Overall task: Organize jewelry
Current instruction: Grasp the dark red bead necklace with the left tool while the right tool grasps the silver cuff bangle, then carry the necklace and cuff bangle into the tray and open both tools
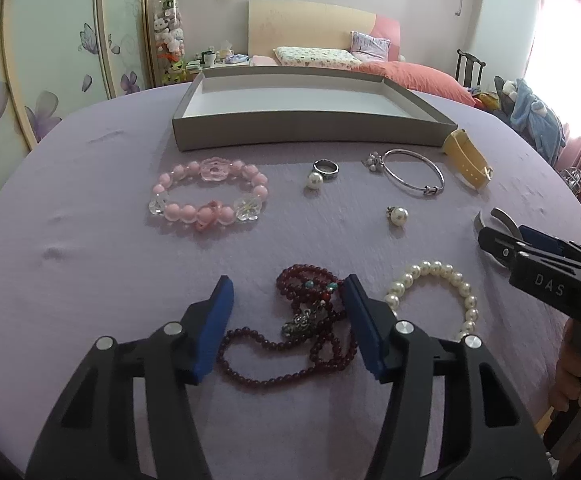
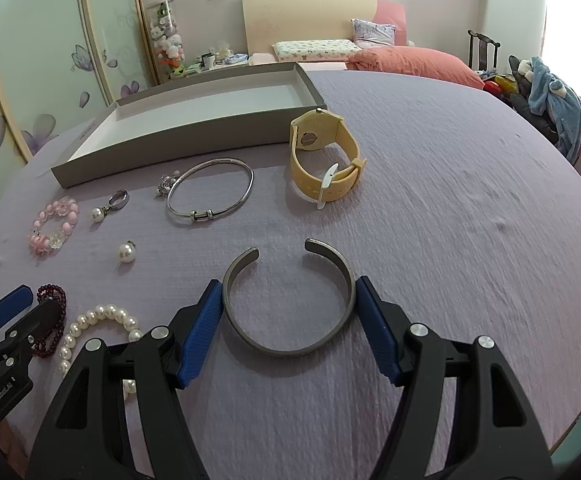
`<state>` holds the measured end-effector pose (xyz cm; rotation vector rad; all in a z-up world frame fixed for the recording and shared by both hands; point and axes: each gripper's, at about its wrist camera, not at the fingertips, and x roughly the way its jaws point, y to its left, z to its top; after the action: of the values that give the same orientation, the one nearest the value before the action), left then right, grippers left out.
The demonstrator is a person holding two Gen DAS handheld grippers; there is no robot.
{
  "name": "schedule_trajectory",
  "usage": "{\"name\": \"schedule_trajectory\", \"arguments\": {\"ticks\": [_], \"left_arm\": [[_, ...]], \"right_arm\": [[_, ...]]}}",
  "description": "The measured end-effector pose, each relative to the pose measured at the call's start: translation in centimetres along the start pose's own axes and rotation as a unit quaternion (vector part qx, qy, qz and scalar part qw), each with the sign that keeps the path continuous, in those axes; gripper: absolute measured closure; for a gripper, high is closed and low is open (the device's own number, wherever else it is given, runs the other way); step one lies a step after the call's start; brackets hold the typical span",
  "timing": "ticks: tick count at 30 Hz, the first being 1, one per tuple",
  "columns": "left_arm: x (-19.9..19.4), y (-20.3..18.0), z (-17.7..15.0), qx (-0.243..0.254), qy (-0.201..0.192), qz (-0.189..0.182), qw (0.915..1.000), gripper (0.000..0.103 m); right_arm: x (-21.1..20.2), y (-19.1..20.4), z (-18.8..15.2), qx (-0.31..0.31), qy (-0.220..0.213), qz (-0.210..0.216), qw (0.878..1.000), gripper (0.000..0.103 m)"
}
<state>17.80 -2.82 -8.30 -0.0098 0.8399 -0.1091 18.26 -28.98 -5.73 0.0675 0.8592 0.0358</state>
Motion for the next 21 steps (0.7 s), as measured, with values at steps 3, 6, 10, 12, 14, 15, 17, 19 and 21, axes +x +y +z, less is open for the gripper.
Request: {"name": "schedule_trajectory", "arguments": {"ticks": [3,6,10,12,14,15,17,19,21], "left_arm": [[0.01,-0.12,0.11,0.001,0.000,-0.004,1.0000,0.058],[0.00,-0.39,0.21,0.002,0.004,-0.015,0.9999,0.069],[-0.23,-0.31,0.27,-0.013,0.010,-0.036,0.9992,0.061],[-0.05,-0.30,0.28,-0.012,0.010,-0.029,0.9995,0.061],[0.03,-0.34,0.30,-0.008,0.008,-0.025,0.9996,0.062],[0.03,-0.40,0.30,-0.007,0.008,-0.023,0.9997,0.064],[0.11,-0.63,0.28,-0.002,0.006,-0.021,0.9998,0.083],[0.24,-0.52,0.41,-0.003,0.003,-0.021,0.9998,0.088],[0.48,-0.35,0.60,0.004,-0.003,-0.003,1.0000,0.092]], "right_arm": [[0.02,-0.01,-0.05,0.000,0.000,0.001,1.000,0.036],[0.08,0.03,-0.02,0.000,-0.001,0.001,1.000,0.036],[0.15,0.11,0.00,0.001,-0.001,0.002,1.000,0.036],[0.21,0.17,0.03,0.001,-0.001,0.003,1.000,0.036],[0.19,0.16,0.02,0.001,-0.001,0.003,1.000,0.036],[0.20,0.23,-0.01,0.001,-0.001,0.003,1.000,0.036],[0.21,0.22,-0.02,0.001,-0.001,0.003,1.000,0.036],[0.20,0.19,-0.04,0.001,-0.001,0.003,1.000,0.036],[0.24,0.23,-0.01,0.002,-0.002,0.004,1.000,0.036]]}}
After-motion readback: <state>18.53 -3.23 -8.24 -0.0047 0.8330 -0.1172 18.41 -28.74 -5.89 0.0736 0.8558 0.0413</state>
